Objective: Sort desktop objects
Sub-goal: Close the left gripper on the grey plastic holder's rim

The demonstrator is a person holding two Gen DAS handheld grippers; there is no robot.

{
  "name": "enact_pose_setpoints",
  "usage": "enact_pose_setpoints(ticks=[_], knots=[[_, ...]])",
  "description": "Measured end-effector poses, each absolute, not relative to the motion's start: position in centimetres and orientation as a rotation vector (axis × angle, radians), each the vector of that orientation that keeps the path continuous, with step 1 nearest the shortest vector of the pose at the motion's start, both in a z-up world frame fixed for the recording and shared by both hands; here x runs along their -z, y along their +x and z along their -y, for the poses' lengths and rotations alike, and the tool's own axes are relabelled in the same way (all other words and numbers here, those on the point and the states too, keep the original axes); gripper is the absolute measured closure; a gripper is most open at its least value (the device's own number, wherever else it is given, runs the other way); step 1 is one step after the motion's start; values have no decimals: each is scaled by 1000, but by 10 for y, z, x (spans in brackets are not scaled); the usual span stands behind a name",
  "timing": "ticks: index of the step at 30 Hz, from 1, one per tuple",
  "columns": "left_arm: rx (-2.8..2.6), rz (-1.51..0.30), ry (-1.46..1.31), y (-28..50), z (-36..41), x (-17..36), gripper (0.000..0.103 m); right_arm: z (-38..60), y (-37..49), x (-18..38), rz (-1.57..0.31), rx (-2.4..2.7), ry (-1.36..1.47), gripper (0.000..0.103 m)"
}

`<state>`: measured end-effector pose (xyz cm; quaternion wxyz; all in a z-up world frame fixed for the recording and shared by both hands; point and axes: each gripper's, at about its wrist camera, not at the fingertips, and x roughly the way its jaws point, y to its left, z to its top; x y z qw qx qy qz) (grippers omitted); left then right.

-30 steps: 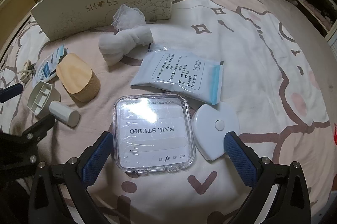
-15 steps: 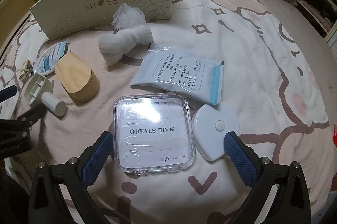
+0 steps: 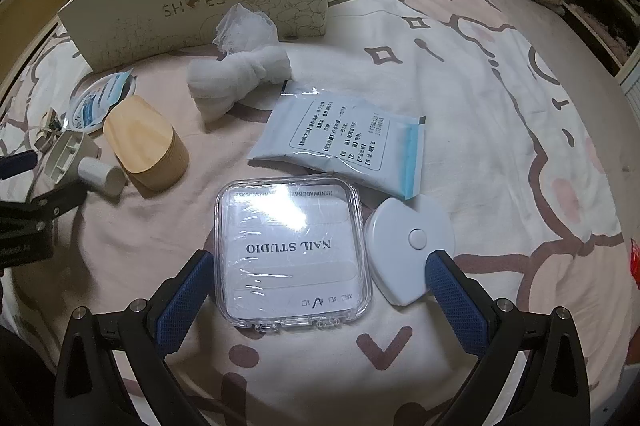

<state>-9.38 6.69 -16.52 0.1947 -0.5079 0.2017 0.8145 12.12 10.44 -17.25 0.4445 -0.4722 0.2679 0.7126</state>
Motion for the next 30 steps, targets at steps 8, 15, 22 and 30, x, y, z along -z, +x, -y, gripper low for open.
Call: enact_pose_setpoints(ticks=[8,15,22,30], knots=[[-2223,-440,-1434,-93,-65,163,43,-104,121,172,-665,-1763,-1169,0],[-2224,-425,-1418,-96,-62,161,47,-104,120,171,-670,-1761,-1166,0],[-2234,-405,-1431,-88,-59,160,53,-103,119,171,-673,-1759,-1165,0],[-2250,-416,-1445,-77,-54,158,64,-104,119,172,-677,-1758,-1163,0]])
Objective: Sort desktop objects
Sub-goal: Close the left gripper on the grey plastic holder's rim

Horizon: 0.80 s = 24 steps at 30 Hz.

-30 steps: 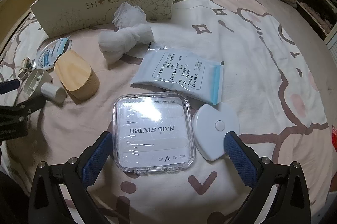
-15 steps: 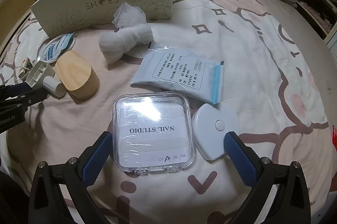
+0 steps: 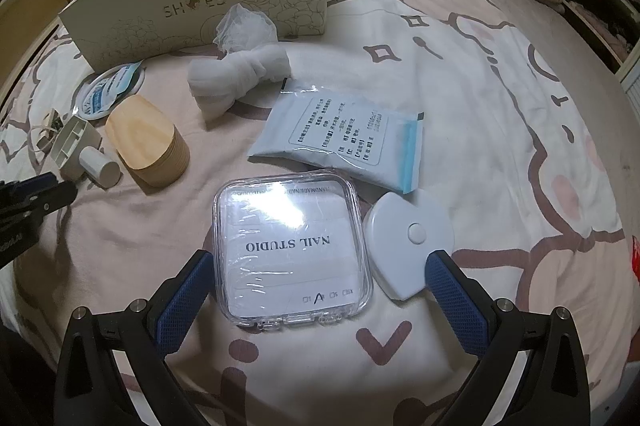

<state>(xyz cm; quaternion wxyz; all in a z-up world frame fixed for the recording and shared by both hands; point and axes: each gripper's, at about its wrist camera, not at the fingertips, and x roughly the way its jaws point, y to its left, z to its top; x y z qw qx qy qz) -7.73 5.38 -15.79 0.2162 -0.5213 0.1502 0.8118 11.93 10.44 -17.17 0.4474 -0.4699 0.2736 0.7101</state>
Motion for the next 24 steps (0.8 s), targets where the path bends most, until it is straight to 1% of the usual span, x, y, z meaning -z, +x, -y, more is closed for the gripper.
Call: enact_pose_setpoints(ticks=[9,10,11,12,13,16,24], knots=[[-2235,-419,-1443,-69,-46,156,64,-104,120,172,-679,-1755,-1162,0],[-2240,-423,-1436,-70,-46,156,54,-104,120,172,-680,-1754,-1162,0],[-2246,-426,-1430,-71,-46,156,35,-104,120,173,-680,-1754,-1161,0],[-2252,-425,-1424,-73,-46,155,27,-105,120,173,-679,-1754,-1162,0],[-2250,-419,-1416,-75,-46,154,23,-105,121,173,-679,-1754,-1162,0],[-2242,-448,-1392,-80,-52,152,23,-104,121,173,-682,-1753,-1160,0],[-2210,-620,-1310,-88,-68,157,23,-104,122,173,-684,-1754,-1157,0]])
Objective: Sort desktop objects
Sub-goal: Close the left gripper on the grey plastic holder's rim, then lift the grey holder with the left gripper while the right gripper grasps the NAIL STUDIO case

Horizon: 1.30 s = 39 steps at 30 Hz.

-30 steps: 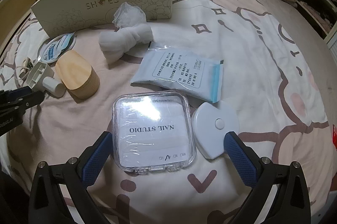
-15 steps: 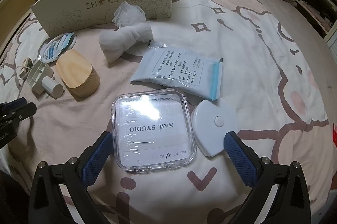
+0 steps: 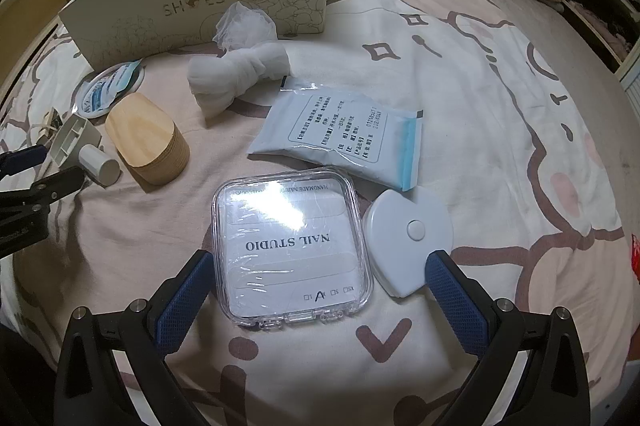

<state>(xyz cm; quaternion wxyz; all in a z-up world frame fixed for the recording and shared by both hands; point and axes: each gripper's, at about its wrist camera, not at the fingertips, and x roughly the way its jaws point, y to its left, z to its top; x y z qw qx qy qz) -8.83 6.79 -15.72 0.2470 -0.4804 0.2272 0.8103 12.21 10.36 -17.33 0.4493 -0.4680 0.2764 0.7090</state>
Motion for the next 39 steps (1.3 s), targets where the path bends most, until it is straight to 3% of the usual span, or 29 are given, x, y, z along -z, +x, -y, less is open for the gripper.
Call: enact_pose_setpoints(ticks=[4,7,10,21,30,39], knots=[[-2182,-650,-1286,-93,-69,159,24,-103,130,168,-745,-1806,-1105,0],[-2162,-634,-1279,-93,-71,158,39,-102,134,163,-823,-1866,-1066,0],[-2167,-632,-1275,-91,-72,158,43,-101,137,160,-870,-1901,-1039,0],[-2169,-597,-1280,-83,-68,156,47,-91,131,141,-892,-2076,-982,0],[-2177,-594,-1264,-78,-66,153,49,-99,130,157,-989,-2043,-1036,0],[-2173,-592,-1268,-77,-66,152,52,-100,128,161,-971,-2010,-1052,0]])
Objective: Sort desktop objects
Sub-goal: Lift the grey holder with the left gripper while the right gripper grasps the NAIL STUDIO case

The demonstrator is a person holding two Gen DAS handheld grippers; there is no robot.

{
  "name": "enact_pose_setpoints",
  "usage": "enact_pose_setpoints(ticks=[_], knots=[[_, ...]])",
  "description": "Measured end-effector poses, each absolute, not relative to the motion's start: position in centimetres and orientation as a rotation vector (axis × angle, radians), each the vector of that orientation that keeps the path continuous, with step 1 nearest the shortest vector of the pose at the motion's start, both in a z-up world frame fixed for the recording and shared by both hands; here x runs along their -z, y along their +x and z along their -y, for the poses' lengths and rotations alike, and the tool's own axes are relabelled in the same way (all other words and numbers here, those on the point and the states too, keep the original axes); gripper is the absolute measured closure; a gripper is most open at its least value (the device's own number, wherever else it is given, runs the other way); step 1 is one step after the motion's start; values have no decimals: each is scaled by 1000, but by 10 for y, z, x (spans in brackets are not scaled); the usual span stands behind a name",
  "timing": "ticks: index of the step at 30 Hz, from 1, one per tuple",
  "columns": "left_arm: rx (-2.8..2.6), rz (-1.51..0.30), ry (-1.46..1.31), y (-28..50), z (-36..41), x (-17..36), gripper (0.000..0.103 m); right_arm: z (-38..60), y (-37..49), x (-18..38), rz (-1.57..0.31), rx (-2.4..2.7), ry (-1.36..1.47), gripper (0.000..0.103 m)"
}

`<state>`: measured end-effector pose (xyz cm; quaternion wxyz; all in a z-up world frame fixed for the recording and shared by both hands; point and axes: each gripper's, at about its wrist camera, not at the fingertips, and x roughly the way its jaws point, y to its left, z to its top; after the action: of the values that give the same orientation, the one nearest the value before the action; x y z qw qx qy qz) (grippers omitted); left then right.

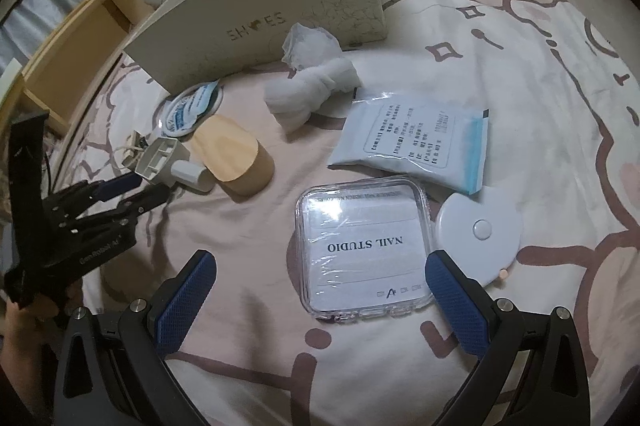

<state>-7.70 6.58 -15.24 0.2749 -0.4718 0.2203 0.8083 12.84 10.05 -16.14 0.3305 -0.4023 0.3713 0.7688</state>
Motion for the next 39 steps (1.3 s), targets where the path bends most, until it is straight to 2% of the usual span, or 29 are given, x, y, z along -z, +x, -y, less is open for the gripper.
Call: enact_pose_setpoints(ticks=[3,5,6,9,15,20,21,23,26,30,35,39], knots=[[-2172,-574,-1289,-82,-66,154,50,-103,128,164,-963,-1986,-1060,0],[-2196,-580,-1294,-86,-67,155,33,-106,129,166,-962,-1975,-1066,0],[-2201,-580,-1290,-88,-67,155,31,-108,129,170,-969,-1959,-1084,0],[-2175,-576,-1297,-93,-69,157,31,-113,129,180,-1010,-1929,-1116,0],[-2155,-598,-1290,-94,-72,161,31,-112,125,180,-955,-1918,-1132,0],[-2122,-576,-1278,-93,-75,161,48,-112,126,180,-939,-1878,-1116,1],[-2126,-581,-1273,-92,-75,160,49,-112,126,180,-926,-1867,-1119,3],[-2126,-579,-1267,-91,-75,160,59,-111,125,181,-889,-1859,-1132,8],[-2094,-574,-1255,-90,-74,158,66,-109,125,180,-844,-1847,-1142,14],[-2093,-560,-1255,-88,-72,157,72,-107,127,179,-811,-1845,-1132,25],[-2073,-522,-1262,-88,-68,154,81,-105,128,179,-786,-1845,-1135,26],[-2077,-507,-1257,-87,-66,150,81,-105,130,179,-783,-1844,-1138,25]])
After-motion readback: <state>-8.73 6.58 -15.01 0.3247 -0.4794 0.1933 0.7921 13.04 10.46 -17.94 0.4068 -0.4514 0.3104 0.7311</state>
